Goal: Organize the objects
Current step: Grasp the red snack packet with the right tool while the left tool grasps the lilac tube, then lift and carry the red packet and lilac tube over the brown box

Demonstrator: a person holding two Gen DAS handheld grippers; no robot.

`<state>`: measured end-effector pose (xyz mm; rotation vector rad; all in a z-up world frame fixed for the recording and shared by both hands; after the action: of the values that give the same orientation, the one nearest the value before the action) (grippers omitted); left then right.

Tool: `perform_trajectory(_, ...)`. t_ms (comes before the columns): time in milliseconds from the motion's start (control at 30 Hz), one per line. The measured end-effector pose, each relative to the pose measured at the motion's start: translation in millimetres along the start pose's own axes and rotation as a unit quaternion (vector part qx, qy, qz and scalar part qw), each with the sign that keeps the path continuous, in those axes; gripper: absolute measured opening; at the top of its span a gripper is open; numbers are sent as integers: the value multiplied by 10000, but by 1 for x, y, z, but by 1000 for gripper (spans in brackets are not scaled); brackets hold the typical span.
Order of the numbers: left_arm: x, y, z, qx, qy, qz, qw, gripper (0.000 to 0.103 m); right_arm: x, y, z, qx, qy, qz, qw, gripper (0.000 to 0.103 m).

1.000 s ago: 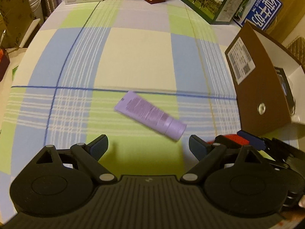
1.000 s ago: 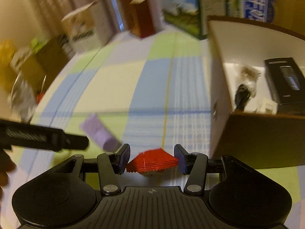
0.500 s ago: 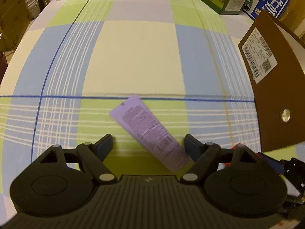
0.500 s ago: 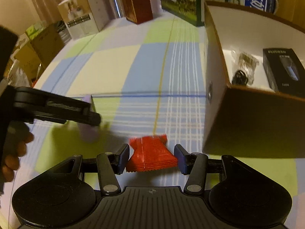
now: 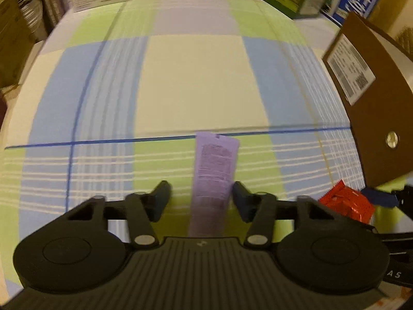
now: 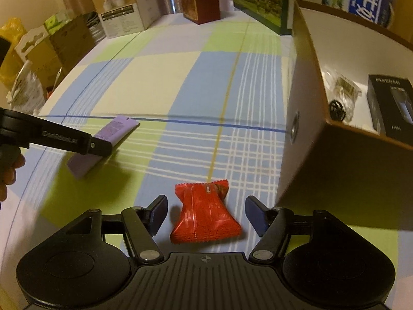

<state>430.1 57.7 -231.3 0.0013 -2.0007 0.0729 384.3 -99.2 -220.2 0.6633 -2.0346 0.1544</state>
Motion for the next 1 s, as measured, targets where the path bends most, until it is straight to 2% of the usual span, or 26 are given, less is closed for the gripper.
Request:
perform_trajectory(33, 0, -3, 0, -57, -30, -20, 10000, 35, 0, 0, -1, 54, -17, 12, 10000, 59)
perform_trajectory(67, 0, -7, 0, -93, -17, -8, 10000, 29, -1, 1, 0, 118, -6, 9, 9999, 50)
perform_trajectory(100, 1, -9, 1, -102, -15, -22, 9999, 28, -2, 2, 1, 159, 32, -11, 9999, 37)
perform_trajectory(200, 4, -14, 7, -52, 5, -15, 10000, 28, -3, 2, 5, 245, 99, -26, 9996, 33)
perform_trajectory(567, 31, -38, 61, -276, 181, 204, 9992, 28, 22, -3, 38, 231, 363, -171, 9989, 31)
perform_trajectory(767, 50, -59, 93, -480, 340, 443, 9973, 28, 40, -10, 59, 126, 492, -199, 9985, 31)
perform_trajectory(900, 57, -68, 108, -621, 473, 649, 9948, 28, 52, -14, 72, 75, 574, -198, 9981, 31)
perform_trajectory(1000, 60, -73, 113, -700, 475, 627, 9944, 28, 57, -16, 80, 36, 595, -181, 9981, 31)
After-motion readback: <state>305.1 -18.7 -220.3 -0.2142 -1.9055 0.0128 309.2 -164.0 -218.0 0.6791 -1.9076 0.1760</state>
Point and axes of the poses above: each gripper's, at about its wrist camera, not at the fingertips, and x roughly against the way its jaws point, y to its left, z to its underside, the point moved 9 cm from there along -x, roughly the way its jaws point, and after that the axes turned 2 degrees about -z, right-handed, at the moved point
